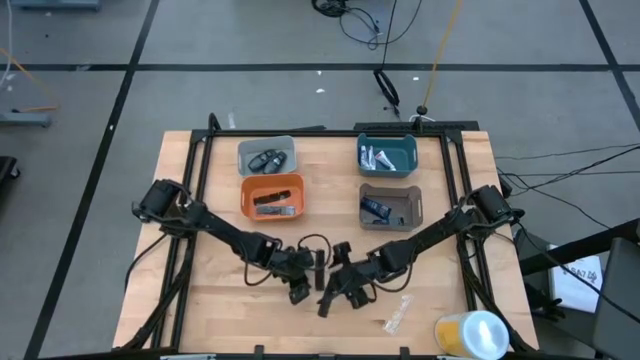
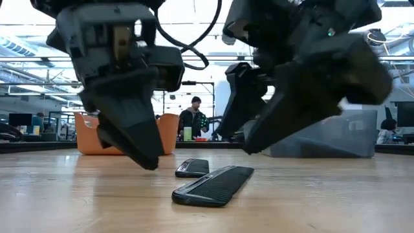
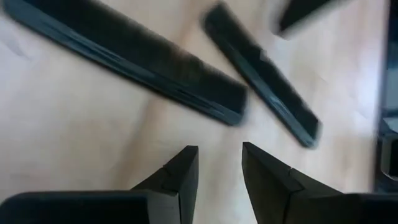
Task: Pick & Place Travel size toiletries
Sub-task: Put the black comb into the orange bin
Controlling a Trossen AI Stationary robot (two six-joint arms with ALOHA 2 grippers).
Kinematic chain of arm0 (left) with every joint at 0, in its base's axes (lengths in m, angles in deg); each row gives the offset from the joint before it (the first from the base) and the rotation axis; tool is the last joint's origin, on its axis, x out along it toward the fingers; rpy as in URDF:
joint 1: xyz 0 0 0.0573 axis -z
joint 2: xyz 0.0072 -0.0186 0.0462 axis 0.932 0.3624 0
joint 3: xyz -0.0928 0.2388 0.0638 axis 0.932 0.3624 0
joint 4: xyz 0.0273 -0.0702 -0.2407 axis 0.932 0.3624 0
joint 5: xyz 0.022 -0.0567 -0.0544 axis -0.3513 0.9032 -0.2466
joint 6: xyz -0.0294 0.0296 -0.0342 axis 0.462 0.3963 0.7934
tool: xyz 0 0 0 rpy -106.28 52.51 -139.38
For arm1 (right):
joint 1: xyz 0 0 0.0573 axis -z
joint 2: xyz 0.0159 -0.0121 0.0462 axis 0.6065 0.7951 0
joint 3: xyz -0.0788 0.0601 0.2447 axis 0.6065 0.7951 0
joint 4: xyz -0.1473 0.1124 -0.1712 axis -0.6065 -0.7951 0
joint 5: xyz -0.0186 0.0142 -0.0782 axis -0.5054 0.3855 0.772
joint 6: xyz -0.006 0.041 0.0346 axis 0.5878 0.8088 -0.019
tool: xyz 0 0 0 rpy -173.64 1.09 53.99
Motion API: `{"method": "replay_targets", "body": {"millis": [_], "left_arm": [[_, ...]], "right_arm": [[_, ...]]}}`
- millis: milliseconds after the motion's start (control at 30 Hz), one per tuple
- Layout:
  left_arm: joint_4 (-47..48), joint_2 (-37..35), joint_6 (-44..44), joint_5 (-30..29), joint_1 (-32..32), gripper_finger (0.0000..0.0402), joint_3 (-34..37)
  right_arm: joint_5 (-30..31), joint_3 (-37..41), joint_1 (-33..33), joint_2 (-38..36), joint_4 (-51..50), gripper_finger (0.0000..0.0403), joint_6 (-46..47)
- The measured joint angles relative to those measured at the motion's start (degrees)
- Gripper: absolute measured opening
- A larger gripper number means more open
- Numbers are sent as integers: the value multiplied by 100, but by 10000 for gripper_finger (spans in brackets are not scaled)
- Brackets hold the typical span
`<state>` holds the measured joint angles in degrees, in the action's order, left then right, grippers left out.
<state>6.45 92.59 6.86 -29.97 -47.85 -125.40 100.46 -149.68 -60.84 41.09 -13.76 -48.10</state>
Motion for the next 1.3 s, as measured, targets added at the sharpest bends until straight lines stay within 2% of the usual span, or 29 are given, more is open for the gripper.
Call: {"method": "replay_targets", "body": {"millis": [100,400,533,767,1133,1300], "left_arm": [[117,26,33,-224,-83,122,-11],[82,26,444,-438,-250,122,-9],[68,28,511,-539,-247,122,-8],[-41,33,417,-508,-313,122,-4],[-599,33,134,-58,-314,122,-2],[-630,33,64,-30,-320,122,-2]], "right_arm": [[-335,0,-89,15,26,293,61],[-133,43,-212,709,1136,293,-407],[258,37,-139,872,1321,293,-426],[1042,55,124,872,1557,293,-435],[1070,59,336,876,1701,293,-253],[1059,59,335,876,1710,293,-238]]}}
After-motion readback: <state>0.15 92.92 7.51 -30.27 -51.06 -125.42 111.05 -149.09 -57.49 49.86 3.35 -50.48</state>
